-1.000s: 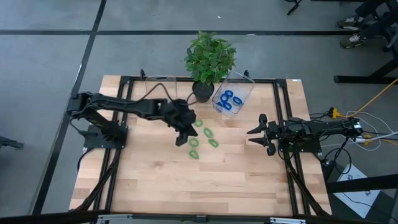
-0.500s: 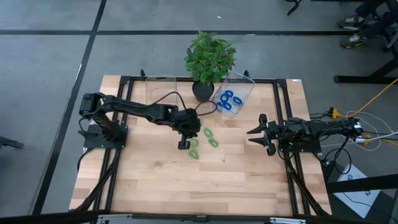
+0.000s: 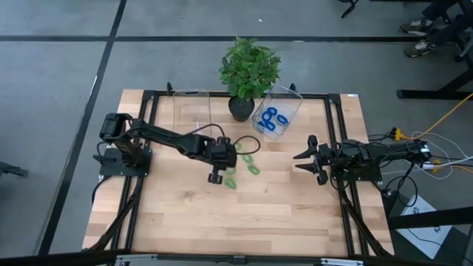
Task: Sort spring keychains
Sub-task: Put the green spring keychain into the left transparent bin
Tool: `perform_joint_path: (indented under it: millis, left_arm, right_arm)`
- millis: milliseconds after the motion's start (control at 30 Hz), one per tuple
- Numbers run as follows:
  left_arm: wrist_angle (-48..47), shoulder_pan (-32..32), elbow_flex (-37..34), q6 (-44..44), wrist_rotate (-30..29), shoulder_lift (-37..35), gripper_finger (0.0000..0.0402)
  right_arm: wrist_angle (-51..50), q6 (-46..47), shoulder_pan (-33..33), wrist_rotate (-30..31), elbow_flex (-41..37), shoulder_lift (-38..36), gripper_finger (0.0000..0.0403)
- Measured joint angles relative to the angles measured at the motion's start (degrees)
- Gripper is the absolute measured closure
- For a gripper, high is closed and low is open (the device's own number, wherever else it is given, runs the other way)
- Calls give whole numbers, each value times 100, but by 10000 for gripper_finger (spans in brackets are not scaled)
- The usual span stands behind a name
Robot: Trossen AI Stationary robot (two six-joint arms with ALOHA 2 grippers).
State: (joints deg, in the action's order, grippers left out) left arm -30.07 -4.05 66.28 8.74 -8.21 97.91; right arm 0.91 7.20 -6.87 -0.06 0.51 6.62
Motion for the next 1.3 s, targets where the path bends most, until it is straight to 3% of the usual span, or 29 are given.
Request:
perform_joint_path:
  millis: [367, 600, 900, 1133, 1300]
  left_arm:
    - [7, 52, -6, 89, -74, 184, 383]
    - [154, 46, 0, -450, 74, 583, 307]
    - [205, -4, -1, -140, -45, 905, 223]
    - [355, 19, -2, 99, -561, 918, 212]
    - [418, 81, -2, 7, 133, 918, 219]
  right_arm:
    - [-2, -1, 0, -1, 0, 2, 249]
    - [-2, 0, 0, -1, 0, 2, 249]
    - [0, 2, 0, 1, 0, 2, 249]
    - [-1, 2, 0, 1, 0, 2, 249]
    - [0, 0, 0, 1, 0, 2, 249]
